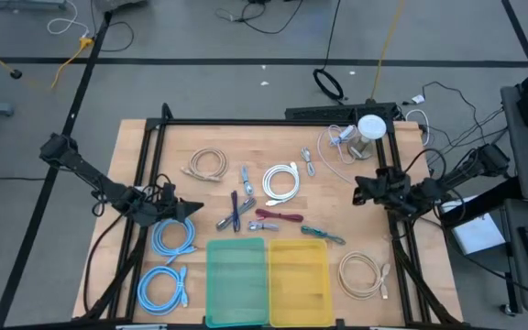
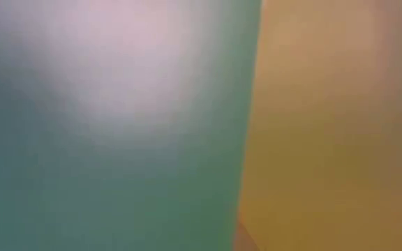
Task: Pick & Place USB Port
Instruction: Put the bottom brown HDMI cable into the yellow bin
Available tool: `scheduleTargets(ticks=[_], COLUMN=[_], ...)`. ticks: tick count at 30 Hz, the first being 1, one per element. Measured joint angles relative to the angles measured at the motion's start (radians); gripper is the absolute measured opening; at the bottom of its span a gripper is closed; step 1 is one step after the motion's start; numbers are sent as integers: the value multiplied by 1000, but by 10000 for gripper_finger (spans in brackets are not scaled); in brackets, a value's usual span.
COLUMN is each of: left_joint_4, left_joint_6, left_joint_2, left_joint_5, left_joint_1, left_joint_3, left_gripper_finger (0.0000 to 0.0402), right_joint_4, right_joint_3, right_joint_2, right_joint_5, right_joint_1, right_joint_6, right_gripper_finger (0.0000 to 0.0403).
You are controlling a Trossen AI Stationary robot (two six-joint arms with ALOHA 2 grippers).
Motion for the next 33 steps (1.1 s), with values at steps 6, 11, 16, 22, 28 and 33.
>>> scheduleTargets(ticks=[6,11,16,22,28,33], left_joint_4=[0,2,33,236,636,934], left_joint_6=[136,266,222,-100,95,342], left_joint_2=[0,0,0,-4,-3,-2], left_joint_5=[-207,-449,-457,-631,-460,-301], left_joint_1=[0,0,2,57,133,201], left_joint_3=[0,0,0,0,0,27], left_gripper_finger=[17,17,17,17,17,17], right_joint_4=[65,60,10,65,167,211], right_joint_3=[0,0,0,4,44,122], right_joint_2=[0,0,1,0,-2,-3], right_joint_5=[161,301,356,518,459,215], right_joint_1=[0,0,0,-2,-31,-59], right_joint_6=[-179,-329,-458,-507,-682,-839], right_gripper_finger=[0,0,0,0,0,0])
